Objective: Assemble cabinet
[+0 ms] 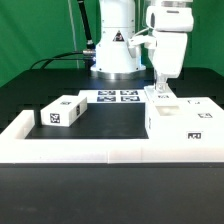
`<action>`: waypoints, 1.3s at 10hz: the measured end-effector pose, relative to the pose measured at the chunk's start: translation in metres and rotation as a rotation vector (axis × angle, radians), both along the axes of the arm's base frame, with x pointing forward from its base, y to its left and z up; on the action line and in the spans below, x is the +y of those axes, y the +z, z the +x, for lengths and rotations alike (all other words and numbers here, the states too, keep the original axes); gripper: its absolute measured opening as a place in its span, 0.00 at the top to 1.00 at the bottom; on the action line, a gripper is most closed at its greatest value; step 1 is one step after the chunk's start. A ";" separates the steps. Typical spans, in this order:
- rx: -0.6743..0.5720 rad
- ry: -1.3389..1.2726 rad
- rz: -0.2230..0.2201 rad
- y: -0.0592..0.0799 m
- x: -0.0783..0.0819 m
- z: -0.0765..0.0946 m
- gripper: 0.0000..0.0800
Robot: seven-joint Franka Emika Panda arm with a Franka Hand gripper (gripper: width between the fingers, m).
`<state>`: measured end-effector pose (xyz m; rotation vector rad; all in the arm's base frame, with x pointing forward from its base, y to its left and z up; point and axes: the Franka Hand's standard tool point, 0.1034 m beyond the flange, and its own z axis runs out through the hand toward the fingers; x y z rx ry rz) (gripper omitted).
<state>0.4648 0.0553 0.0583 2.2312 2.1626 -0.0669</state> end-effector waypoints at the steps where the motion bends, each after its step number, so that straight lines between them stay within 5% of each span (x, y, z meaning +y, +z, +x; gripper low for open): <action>1: 0.000 0.000 0.000 0.000 0.000 0.000 0.91; 13: -0.016 0.047 0.004 0.001 0.001 0.031 0.91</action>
Offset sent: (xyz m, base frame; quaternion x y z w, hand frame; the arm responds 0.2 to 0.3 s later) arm 0.0096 0.0091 -0.0069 0.0155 0.0018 -0.0270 0.9995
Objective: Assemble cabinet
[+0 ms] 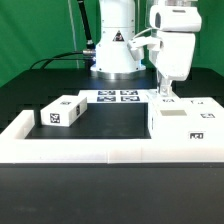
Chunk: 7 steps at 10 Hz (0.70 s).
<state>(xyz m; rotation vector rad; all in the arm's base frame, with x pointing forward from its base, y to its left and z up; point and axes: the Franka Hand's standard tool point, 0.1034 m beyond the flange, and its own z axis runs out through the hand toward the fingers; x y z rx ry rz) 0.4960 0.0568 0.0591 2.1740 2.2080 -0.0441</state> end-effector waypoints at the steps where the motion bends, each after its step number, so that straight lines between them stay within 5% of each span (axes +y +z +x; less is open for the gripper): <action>1: 0.000 0.000 0.000 0.000 0.000 0.000 0.91; 3: -0.002 -0.001 0.001 0.000 0.000 0.002 0.91; 7: -0.015 -0.014 0.001 0.001 0.002 0.036 0.91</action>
Offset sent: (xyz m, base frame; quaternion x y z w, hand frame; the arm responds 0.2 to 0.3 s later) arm 0.0353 0.0130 -0.0062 0.0156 0.0069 -0.0075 0.9998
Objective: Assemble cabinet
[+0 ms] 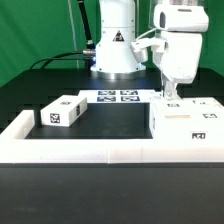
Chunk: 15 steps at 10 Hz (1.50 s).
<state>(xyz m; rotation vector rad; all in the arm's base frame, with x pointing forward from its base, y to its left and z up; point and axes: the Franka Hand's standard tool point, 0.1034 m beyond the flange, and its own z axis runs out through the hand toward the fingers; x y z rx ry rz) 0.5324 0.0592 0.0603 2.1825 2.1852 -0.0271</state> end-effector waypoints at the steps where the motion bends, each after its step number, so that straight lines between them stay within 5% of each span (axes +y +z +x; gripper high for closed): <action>1: -0.006 -0.001 0.002 0.000 0.000 0.006 0.91; 8: 0.011 -0.008 -0.015 0.000 0.001 0.047 0.91; 14: 0.032 -0.003 -0.024 -0.001 0.000 0.047 0.91; 15: 0.029 0.016 -0.023 -0.001 -0.003 0.047 0.69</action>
Offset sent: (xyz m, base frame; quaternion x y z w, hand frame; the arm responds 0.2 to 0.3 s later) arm 0.0360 0.0187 -0.0062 0.0094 0.0295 -0.0211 0.9993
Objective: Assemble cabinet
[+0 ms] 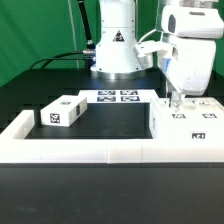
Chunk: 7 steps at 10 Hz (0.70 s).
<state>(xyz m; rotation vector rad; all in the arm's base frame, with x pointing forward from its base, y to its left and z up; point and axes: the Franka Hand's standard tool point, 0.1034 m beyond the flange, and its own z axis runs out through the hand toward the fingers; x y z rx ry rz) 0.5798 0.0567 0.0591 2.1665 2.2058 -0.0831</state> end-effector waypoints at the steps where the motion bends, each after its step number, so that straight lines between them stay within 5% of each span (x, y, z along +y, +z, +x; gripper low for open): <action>1: 0.001 0.018 -0.001 0.000 -0.004 0.000 0.52; 2: -0.010 0.045 0.001 0.002 -0.008 0.002 0.52; 4: -0.059 0.050 0.014 0.007 -0.017 -0.006 0.12; 7: -0.130 -0.108 0.028 0.025 -0.030 -0.038 0.01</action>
Offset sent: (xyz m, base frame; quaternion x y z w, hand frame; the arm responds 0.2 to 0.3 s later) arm -0.0277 -0.0246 0.0151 -0.0685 -0.0022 -0.0188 0.9975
